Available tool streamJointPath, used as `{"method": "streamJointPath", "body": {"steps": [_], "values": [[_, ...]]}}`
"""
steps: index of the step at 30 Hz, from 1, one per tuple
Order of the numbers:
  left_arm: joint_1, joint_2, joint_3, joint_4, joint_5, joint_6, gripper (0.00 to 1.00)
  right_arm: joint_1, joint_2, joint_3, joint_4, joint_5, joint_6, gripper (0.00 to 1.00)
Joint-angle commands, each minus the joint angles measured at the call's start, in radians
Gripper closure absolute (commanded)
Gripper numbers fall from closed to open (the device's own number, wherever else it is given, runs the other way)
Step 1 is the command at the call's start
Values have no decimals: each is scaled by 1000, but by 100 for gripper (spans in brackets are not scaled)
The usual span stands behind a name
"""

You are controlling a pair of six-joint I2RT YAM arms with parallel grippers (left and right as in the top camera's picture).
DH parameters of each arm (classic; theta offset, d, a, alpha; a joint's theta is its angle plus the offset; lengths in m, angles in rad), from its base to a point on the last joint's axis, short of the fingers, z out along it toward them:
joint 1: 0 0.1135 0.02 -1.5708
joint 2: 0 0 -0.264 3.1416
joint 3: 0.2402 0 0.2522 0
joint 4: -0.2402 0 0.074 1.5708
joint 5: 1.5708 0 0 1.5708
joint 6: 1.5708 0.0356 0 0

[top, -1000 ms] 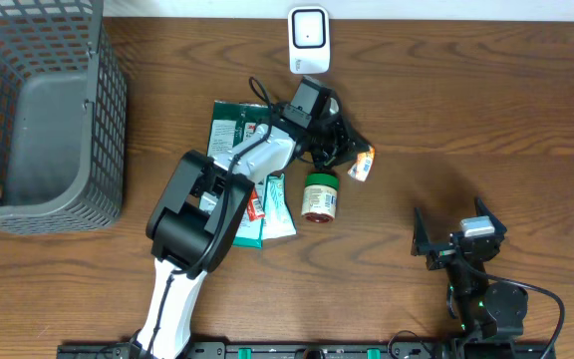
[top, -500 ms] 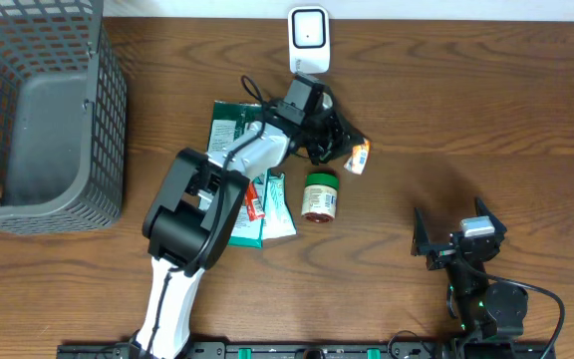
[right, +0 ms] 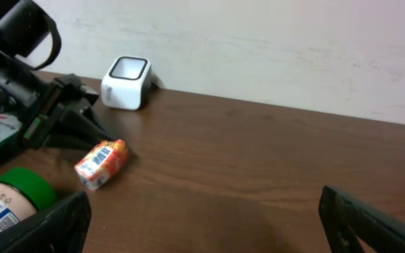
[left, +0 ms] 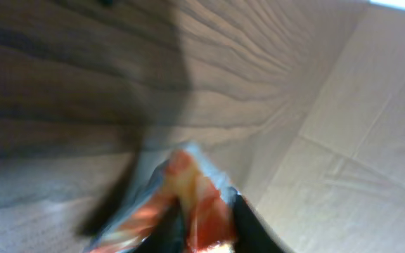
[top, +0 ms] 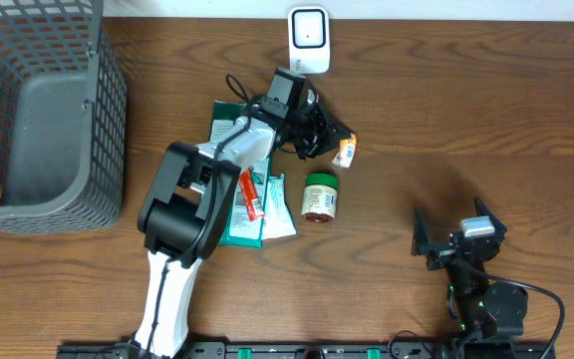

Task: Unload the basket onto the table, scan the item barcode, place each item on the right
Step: 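Drop the juice carton on the table and withdraw the left gripper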

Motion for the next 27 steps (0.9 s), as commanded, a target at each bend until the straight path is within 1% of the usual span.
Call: {"method": "streamJointPath", "body": {"steps": [1,2,4,6,8,12,14,19,23,27], "values": [[11,54,-8,13,-3,-5,63,3,-2,-1,-4,3,4,1],[18,54,-7,16,-6,-5,62,3,-2,-1,-3,3,4,1],[35,53,-7,42,-6,-5,53,3,-2,-1,-3,3,4,1],[55,51,-7,64,10,-5,51,3,-2,-1,-4,3,4,1],[72,50,-7,82,29,-5,38,3,-2,-1,-4,3,4,1],[89,39,-7,110,67,3,26,3,-2,-1,-4,3,4,1],[89,31,-7,125,73,3,22,3,-2,-1,-4,2,4,1],[90,-19,-6,183,74,3,20,3,-2,-1,-4,3,4,1],[95,-93,18,189,101,13,20,3,-2,-1,-4,3,4,1],[100,-220,29,166,116,95,19,3,-2,-1,-4,2,4,1]]}}
